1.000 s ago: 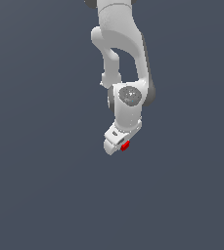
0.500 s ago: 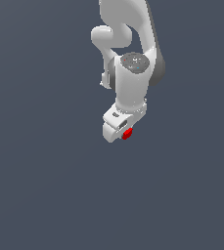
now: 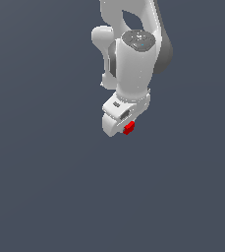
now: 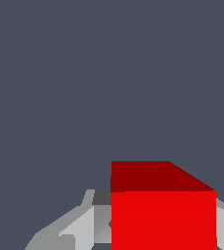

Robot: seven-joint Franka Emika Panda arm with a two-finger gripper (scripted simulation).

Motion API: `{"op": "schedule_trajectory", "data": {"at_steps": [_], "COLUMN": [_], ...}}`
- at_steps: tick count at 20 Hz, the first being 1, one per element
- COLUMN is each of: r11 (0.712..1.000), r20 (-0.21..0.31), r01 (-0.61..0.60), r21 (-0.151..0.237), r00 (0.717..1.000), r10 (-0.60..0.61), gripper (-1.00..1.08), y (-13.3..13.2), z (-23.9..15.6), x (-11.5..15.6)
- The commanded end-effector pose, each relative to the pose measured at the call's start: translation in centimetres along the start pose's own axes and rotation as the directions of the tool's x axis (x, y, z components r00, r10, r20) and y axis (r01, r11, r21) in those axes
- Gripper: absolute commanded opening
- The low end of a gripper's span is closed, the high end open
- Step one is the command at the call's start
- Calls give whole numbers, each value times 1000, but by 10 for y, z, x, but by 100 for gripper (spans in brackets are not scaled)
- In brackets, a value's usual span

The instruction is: Lift up the red cube by 0.2 meters.

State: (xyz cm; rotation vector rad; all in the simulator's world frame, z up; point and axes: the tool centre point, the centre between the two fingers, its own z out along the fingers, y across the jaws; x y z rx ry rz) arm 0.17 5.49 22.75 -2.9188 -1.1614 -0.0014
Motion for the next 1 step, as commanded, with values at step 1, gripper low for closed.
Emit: {"op": "schedule_trajectory", "data": {"at_steps": [1], "r11": [1000], "r20": [1], "r01": [0], "r21": [1], "r00": [1000], "r10": [0], "gripper": [-100], "y": [0], "z": [-3], "x": [0]}}
